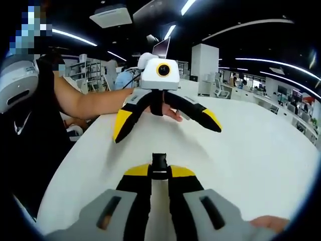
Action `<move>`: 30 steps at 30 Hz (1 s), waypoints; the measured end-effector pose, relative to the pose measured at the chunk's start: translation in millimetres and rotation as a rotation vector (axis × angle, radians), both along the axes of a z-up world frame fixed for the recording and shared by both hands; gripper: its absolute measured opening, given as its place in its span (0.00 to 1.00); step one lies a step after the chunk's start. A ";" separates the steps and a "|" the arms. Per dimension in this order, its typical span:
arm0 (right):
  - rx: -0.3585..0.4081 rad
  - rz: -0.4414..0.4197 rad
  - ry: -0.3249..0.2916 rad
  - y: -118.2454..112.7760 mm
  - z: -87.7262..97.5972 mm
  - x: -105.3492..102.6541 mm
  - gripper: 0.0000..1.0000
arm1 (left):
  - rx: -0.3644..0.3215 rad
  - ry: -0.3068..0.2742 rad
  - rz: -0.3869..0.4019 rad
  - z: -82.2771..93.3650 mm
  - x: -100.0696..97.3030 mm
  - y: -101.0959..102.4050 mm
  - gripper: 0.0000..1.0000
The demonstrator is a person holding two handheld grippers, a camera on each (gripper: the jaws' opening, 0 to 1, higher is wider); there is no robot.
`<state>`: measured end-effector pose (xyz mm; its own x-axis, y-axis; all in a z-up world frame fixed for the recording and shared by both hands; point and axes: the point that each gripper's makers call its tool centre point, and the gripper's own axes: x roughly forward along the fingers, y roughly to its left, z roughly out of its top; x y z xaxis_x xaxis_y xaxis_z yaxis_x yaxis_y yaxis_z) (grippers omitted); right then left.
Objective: Snap the two parts of the plastic buckle together until the buckle closes and remains connected.
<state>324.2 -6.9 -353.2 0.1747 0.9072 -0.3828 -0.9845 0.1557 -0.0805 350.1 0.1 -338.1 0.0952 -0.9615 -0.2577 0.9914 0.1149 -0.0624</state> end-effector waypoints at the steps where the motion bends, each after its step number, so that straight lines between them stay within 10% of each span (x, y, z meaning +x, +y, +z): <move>1: 0.007 -0.009 -0.005 -0.9 2.2 2.0 0.11 | 0.005 -0.009 0.006 0.4 1.2 0.8 1.00; 30: 0.012 -0.123 -0.049 -10.9 11.2 29.1 0.11 | -0.015 -0.060 0.135 12.8 29.3 12.6 1.00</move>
<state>353.3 -17.8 -342.0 0.3034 0.8819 -0.3608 -0.9528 0.2765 -0.1252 379.4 12.7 -325.4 0.2389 -0.9427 -0.2331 0.9690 0.2471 -0.0063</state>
